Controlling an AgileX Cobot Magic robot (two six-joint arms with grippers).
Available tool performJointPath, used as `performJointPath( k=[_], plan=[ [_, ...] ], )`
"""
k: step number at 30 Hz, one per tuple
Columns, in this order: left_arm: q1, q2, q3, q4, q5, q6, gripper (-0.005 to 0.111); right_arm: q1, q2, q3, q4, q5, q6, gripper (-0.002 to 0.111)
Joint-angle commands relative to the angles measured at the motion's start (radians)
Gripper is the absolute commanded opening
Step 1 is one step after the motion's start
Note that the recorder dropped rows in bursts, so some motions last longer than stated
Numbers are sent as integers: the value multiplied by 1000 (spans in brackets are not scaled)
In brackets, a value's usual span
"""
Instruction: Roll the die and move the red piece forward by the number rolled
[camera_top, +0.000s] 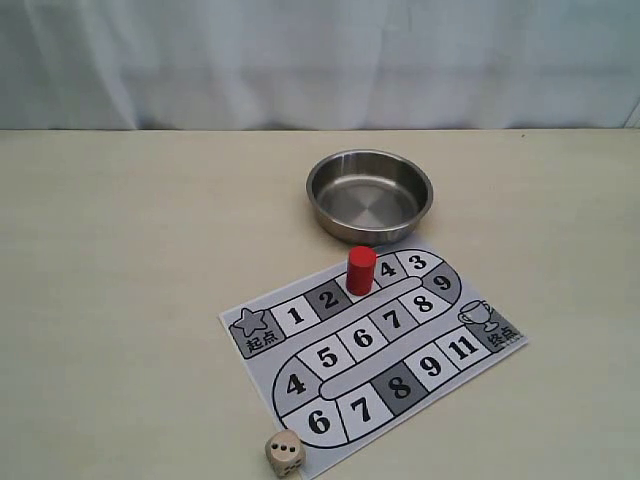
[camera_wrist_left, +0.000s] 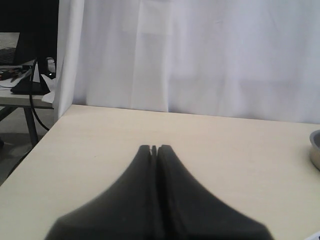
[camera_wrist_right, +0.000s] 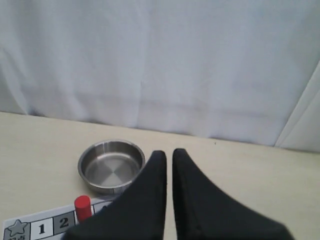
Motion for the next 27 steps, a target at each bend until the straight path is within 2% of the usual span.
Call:
performJointPath(
  k=[1, 10, 17, 22, 27],
  plan=[
    [-8, -1, -7, -2, -12, -2, 0, 27, -177, 7, 9, 62, -9, 4],
    [-8, -1, -7, -2, -12, -2, 0, 33, -393, 7, 17, 101, -11, 4],
    [-8, -1, -7, -2, -12, -2, 0, 31, -410, 5, 8, 82, -16, 4],
    [-8, -1, -7, -2, -12, -2, 0, 31, -410, 53, 3, -21, -42, 4],
    [-8, -1, -7, -2, -12, -2, 0, 31, -410, 182, 3, -185, -42, 4]
  ],
)
